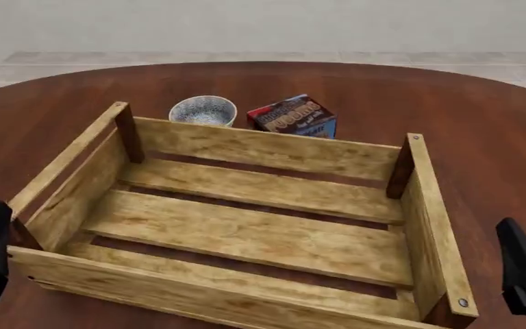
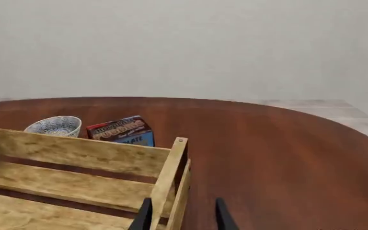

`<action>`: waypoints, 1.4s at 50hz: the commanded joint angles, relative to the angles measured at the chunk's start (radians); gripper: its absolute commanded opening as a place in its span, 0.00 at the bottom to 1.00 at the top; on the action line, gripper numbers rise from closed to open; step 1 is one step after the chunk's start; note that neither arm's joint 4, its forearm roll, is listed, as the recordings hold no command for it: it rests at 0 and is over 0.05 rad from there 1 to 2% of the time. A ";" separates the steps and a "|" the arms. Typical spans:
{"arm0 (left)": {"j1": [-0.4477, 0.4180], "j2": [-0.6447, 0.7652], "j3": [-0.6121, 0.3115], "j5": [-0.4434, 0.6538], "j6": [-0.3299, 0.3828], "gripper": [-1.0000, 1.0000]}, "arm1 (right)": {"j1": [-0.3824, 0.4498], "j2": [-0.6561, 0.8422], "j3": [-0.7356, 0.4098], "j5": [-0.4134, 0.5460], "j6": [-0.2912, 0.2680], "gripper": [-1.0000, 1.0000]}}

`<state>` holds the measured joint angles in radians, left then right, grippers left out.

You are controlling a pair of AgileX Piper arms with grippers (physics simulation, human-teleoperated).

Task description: Pick up the salad dressing and put it in the tray.

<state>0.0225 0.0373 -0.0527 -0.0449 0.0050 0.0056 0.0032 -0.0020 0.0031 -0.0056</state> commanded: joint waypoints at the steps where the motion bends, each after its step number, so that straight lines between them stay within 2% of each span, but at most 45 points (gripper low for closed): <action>1: -0.036 -0.022 0.050 0.031 -0.001 1.00 | -0.004 0.005 -0.002 -0.003 0.015 1.00; 14: -0.053 -0.037 0.043 0.050 -0.006 1.00 | 0.004 0.005 -0.006 0.008 0.011 1.00; 23: -0.068 -0.020 -0.011 0.103 0.015 1.00 | 0.001 0.005 -0.002 0.008 0.014 1.00; 36: -0.059 0.060 -0.165 0.167 0.025 1.00 | 0.000 0.017 -0.003 0.005 0.020 1.00; 37: -0.058 0.067 -0.204 0.187 0.024 1.00 | 0.002 0.020 -0.003 0.004 0.020 1.00; 51: -0.045 0.129 -0.382 0.306 0.028 1.00 | 0.005 0.043 -0.001 -0.010 0.013 1.00; 60: 0.017 0.199 -0.473 0.410 0.001 1.00 | 0.006 0.062 0.000 -0.023 0.004 1.00; 64: 0.061 0.205 -0.499 0.448 0.024 1.00 | 0.008 0.076 0.001 -0.035 -0.003 1.00; 70: 0.091 0.200 -0.525 0.505 0.021 1.00 | 0.013 0.083 0.001 -0.043 -0.007 1.00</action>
<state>0.0547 0.2151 -0.5093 0.3652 0.0223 0.0137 0.0677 -0.0020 -0.0238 -0.0039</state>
